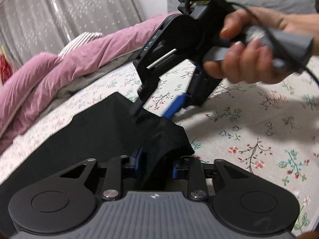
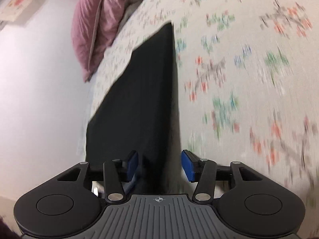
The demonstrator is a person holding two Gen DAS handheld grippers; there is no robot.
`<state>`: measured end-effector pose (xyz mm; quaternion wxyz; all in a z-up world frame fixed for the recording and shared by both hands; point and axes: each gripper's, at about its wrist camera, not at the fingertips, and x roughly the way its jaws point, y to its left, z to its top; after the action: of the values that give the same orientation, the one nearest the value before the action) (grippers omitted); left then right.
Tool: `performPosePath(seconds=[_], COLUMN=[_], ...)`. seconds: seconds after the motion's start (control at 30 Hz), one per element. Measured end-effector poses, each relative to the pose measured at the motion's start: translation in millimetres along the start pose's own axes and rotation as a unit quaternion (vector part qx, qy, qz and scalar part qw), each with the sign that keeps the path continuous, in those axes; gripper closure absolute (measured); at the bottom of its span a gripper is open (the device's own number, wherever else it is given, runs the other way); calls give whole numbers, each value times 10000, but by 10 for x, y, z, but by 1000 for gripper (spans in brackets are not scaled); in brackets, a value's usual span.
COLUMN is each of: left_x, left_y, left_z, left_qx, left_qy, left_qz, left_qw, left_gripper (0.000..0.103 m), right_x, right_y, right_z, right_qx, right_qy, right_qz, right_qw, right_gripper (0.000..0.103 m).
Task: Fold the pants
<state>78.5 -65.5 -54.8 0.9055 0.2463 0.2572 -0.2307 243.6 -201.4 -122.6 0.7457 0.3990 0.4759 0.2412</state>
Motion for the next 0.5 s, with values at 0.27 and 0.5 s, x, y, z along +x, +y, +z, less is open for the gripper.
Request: performPosePath(seconds=[0.27, 0.5], left_x=[43, 36], left_y=[191, 252], left_z=[47, 41], left_qx=[-725, -1060], left_qy=[276, 354], left_qz=[-383, -527], left_qw=[9963, 9923], left_gripper=[69, 70], right_x=[312, 516], right_y=[5, -38], right_z=[606, 970], right_qx=[190, 483], right_qy=[-974, -1616], right_qz=[-206, -353], right_qw=[9949, 9850], right_gripper=[68, 85])
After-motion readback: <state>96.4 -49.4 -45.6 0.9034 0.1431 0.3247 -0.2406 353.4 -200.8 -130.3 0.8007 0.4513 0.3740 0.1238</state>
